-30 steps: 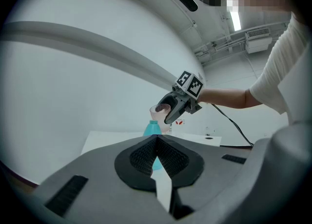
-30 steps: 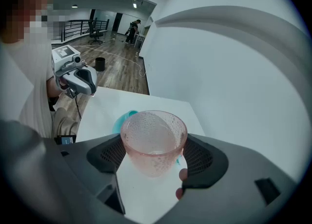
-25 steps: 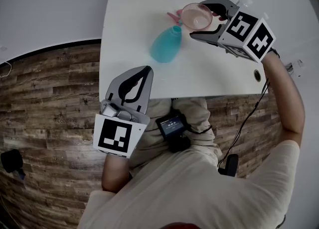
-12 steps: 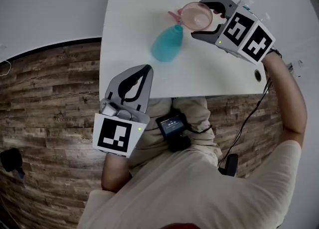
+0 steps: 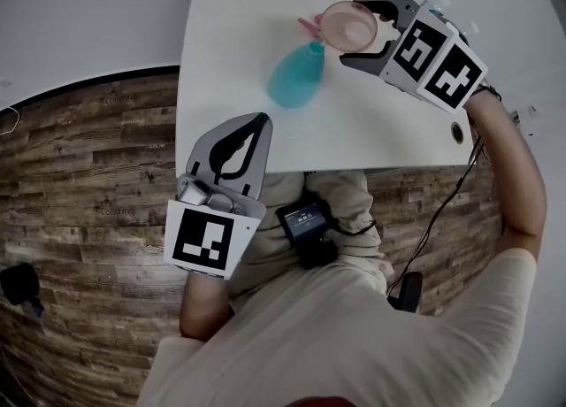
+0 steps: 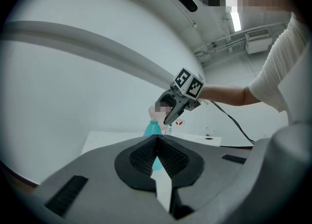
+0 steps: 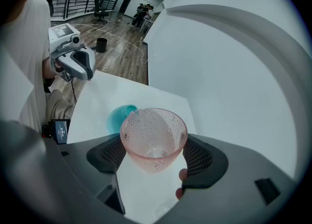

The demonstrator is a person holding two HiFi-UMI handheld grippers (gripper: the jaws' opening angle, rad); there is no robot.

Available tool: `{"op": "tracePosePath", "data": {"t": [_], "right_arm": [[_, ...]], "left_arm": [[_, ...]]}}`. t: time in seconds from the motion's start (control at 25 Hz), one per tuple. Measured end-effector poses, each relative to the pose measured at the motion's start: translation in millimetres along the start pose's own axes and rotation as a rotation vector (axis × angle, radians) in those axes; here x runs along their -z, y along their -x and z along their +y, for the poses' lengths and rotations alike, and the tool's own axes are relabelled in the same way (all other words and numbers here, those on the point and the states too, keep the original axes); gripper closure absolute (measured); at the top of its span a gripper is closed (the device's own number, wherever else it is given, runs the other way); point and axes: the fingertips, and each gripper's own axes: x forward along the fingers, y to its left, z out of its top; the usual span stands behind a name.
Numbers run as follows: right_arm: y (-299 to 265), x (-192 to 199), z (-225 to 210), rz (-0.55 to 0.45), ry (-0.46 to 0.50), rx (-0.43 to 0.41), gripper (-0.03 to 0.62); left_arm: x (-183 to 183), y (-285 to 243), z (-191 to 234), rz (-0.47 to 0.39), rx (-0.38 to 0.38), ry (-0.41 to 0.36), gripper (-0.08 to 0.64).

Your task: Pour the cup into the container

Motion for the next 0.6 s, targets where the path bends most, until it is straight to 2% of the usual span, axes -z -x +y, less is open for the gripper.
{"op": "tracePosePath", "data": {"t": [0.6], "right_arm": [[3.8, -6.0, -2.2, 0.026, 0.043, 0.024, 0.219]], "left_arm": [[-0.6, -0.7, -0.1, -0.001, 0.003, 0.000, 0.549]]}}
